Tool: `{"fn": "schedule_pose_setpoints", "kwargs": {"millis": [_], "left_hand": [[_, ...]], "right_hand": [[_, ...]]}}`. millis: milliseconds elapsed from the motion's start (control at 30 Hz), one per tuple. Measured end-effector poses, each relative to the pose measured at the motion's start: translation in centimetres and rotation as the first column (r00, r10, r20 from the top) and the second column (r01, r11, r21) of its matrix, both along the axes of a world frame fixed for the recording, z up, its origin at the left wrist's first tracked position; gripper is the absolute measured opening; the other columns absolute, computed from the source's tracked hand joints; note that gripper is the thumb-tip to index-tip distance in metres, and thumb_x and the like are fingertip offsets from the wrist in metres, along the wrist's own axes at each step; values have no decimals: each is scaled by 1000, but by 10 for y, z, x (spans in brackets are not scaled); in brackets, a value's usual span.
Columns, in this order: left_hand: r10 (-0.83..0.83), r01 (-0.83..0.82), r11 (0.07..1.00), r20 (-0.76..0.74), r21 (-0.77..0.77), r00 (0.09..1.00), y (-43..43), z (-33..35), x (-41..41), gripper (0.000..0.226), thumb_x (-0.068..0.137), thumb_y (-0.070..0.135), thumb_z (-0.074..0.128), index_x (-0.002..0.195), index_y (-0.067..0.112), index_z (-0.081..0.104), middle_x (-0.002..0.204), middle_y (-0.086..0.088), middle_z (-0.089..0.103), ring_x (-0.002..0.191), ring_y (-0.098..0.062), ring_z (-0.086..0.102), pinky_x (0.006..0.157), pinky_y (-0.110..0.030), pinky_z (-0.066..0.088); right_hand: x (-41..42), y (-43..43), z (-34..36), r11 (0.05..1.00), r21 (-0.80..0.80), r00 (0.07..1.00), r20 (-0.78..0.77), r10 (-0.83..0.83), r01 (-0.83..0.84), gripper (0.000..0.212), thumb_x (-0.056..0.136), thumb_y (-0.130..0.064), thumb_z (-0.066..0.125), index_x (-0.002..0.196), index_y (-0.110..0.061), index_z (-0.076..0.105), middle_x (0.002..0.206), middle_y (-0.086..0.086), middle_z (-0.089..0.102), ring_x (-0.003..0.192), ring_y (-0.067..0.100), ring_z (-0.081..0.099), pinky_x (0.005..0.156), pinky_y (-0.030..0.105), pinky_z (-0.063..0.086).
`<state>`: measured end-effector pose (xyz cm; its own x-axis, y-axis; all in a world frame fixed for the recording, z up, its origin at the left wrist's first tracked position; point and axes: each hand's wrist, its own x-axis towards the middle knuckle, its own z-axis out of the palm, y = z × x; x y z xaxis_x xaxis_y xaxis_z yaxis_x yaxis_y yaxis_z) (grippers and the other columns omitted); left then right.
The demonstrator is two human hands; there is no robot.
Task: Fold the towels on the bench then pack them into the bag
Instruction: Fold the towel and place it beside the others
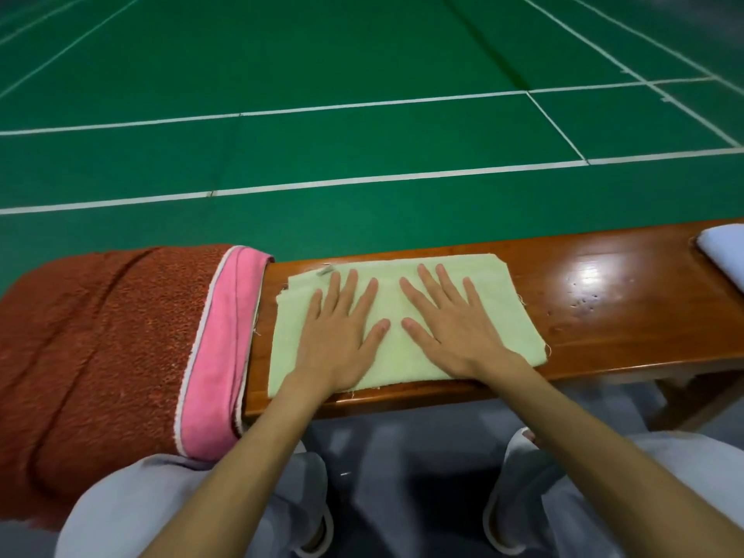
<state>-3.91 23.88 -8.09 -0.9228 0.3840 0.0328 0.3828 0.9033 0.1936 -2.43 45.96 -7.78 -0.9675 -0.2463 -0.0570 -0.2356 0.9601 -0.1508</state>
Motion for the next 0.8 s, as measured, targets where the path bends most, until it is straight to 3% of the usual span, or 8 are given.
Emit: {"fn": "schedule_pose_setpoints", "kwargs": {"millis": [100,200,300,367,467,533,633,800], "left_hand": [[134,-134,991,1,-2,991,-16,1,-9,73,102,65,7,165,29,1,172,0,-10,157,-22,-17,127,-49,-8],[274,-274,961,5,45,962,-33,3,-20,73,104,63,23,164,21,17,172,-7,13,159,-29,5,127,-50,5],[350,-333,920,-48,209,936,-42,9,-32,59,98,57,55,139,14,51,143,-11,52,136,-32,42,114,-49,33],[358,-345,886,14,310,934,-44,15,-39,52,90,48,70,127,16,53,129,-7,56,124,-29,46,104,-49,40],[315,-311,837,69,450,947,-43,23,-42,51,84,28,80,124,16,51,122,-5,57,120,-30,47,96,-45,43],[365,-310,873,-84,376,927,-37,27,-36,63,80,24,82,132,13,49,127,-10,54,121,-34,46,98,-45,40],[285,-215,944,-295,248,912,-16,32,-21,81,90,41,70,155,10,34,156,-16,39,148,-37,28,121,-53,26],[116,-115,993,-66,23,991,11,3,4,78,99,70,15,165,29,7,173,-4,-5,158,-27,-16,127,-54,-5]], "right_hand": [[-2,15,1,998,12,998,-17,-54,54,71,99,-68,5,163,-37,-3,171,-4,-13,156,22,-18,126,55,-6],[-1,26,3,993,13,993,-16,-115,115,74,95,-69,-3,162,-37,-5,170,-4,-14,156,22,-19,126,54,-8],[1,32,3,992,7,992,3,-124,124,76,94,-69,-7,162,-37,-7,170,-4,-15,156,22,-20,126,53,-9],[2,32,5,992,-26,992,16,-121,122,75,95,-69,-5,162,-35,-6,170,-3,-14,156,22,-18,126,52,-7],[4,30,8,952,-187,965,-47,-257,244,72,103,-61,22,164,-27,5,172,4,4,158,25,2,127,49,7],[7,33,17,844,-294,853,-144,-502,448,71,99,-53,50,155,-14,30,159,13,35,144,32,32,115,47,30],[4,47,36,720,-208,702,-165,-693,662,64,90,-59,63,122,-5,54,124,14,54,113,32,49,91,42,42],[-8,61,35,729,-250,760,49,-648,637,39,94,-51,62,90,-12,59,100,8,65,91,31,58,73,38,47]]}}
